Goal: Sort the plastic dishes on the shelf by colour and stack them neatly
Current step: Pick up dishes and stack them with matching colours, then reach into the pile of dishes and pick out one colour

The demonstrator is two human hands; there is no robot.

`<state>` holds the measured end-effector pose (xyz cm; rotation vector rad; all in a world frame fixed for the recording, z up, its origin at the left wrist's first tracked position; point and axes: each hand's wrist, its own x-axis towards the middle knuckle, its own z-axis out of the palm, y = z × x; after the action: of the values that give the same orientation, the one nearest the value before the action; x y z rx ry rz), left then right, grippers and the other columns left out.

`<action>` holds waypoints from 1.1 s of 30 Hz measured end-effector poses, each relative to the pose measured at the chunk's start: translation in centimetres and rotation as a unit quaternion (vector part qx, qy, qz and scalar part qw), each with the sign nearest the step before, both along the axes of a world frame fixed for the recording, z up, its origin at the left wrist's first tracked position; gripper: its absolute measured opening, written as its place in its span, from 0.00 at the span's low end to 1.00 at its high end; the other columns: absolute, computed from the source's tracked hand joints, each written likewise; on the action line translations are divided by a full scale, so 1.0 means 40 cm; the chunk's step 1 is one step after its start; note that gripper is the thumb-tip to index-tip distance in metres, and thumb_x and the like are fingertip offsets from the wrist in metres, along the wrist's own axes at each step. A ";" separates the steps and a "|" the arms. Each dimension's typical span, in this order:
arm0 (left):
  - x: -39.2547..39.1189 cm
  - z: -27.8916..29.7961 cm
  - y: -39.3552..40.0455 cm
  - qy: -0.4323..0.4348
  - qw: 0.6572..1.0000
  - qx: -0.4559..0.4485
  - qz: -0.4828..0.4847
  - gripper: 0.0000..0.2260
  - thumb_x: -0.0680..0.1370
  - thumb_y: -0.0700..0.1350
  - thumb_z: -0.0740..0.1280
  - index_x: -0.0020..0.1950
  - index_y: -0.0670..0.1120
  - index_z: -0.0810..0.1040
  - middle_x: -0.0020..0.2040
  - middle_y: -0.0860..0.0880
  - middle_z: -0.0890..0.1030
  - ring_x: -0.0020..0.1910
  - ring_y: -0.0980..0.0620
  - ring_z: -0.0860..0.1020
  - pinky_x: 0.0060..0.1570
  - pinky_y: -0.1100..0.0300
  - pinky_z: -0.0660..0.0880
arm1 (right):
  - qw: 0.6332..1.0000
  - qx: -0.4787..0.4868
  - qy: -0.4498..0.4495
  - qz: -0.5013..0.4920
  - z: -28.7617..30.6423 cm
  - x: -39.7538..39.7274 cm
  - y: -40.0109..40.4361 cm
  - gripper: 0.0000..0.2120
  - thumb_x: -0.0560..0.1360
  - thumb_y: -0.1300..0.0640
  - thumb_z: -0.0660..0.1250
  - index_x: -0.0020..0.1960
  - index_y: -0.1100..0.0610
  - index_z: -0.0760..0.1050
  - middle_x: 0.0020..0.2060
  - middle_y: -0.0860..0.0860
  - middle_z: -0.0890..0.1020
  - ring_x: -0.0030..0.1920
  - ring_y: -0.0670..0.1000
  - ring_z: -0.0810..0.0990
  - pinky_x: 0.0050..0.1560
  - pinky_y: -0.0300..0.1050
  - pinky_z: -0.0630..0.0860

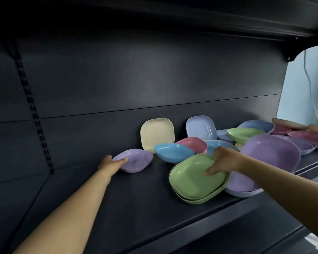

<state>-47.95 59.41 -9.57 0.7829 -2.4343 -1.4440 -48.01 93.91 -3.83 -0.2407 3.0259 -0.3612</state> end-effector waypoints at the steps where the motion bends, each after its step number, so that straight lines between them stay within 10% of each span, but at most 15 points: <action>1: -0.019 -0.007 -0.006 -0.010 1.000 -0.016 0.006 0.28 0.70 0.53 0.73 0.66 0.42 0.72 0.66 0.43 0.74 0.63 0.42 0.73 0.63 0.51 0.70 | 1.000 -0.010 -0.004 0.005 -0.003 -0.011 0.002 0.20 0.64 0.44 0.76 0.33 0.56 0.69 0.31 0.51 0.73 0.28 0.47 0.69 0.27 0.37 0.63; 8: -0.007 -0.011 0.009 -0.038 0.998 -0.046 0.015 0.10 0.69 0.44 0.74 0.41 0.41 0.74 0.43 0.45 0.76 0.44 0.46 0.75 0.40 0.57 0.71 | 0.997 -0.051 0.018 0.047 0.020 -0.028 0.003 0.20 0.67 0.55 0.75 0.29 0.56 0.63 0.25 0.52 0.67 0.24 0.49 0.63 0.19 0.33 0.58; 15: 0.061 -0.028 0.025 -0.013 0.998 -0.059 0.036 0.16 0.71 0.41 0.70 0.30 0.45 0.64 0.32 0.47 0.68 0.33 0.48 0.66 0.32 0.58 0.60 | 0.997 -0.018 0.052 0.063 0.027 -0.027 -0.005 0.23 0.69 0.55 0.74 0.27 0.56 0.60 0.25 0.49 0.65 0.27 0.49 0.63 0.27 0.40 0.60; 29: 0.138 -0.048 0.065 -0.007 0.981 -0.178 0.070 0.09 0.74 0.42 0.60 0.34 0.45 0.64 0.33 0.49 0.68 0.32 0.48 0.66 0.30 0.58 0.59 | 0.972 0.077 0.189 0.117 -0.003 -0.043 -0.015 0.07 0.79 0.52 0.59 0.48 0.56 0.70 0.42 0.54 0.75 0.42 0.55 0.73 0.41 0.44 0.68; 33: 0.141 -0.051 0.062 0.050 0.987 -0.136 0.071 0.07 0.77 0.43 0.58 0.39 0.44 0.66 0.39 0.47 0.72 0.38 0.46 0.70 0.37 0.57 0.64 | 0.976 0.020 0.176 0.125 -0.004 -0.053 -0.016 0.13 0.76 0.54 0.62 0.35 0.57 0.64 0.31 0.51 0.72 0.33 0.51 0.71 0.32 0.44 0.65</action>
<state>-42.29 61.90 -11.61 0.7837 -2.3775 -1.0443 -50.15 93.28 -3.99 -0.7487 3.2798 -0.2586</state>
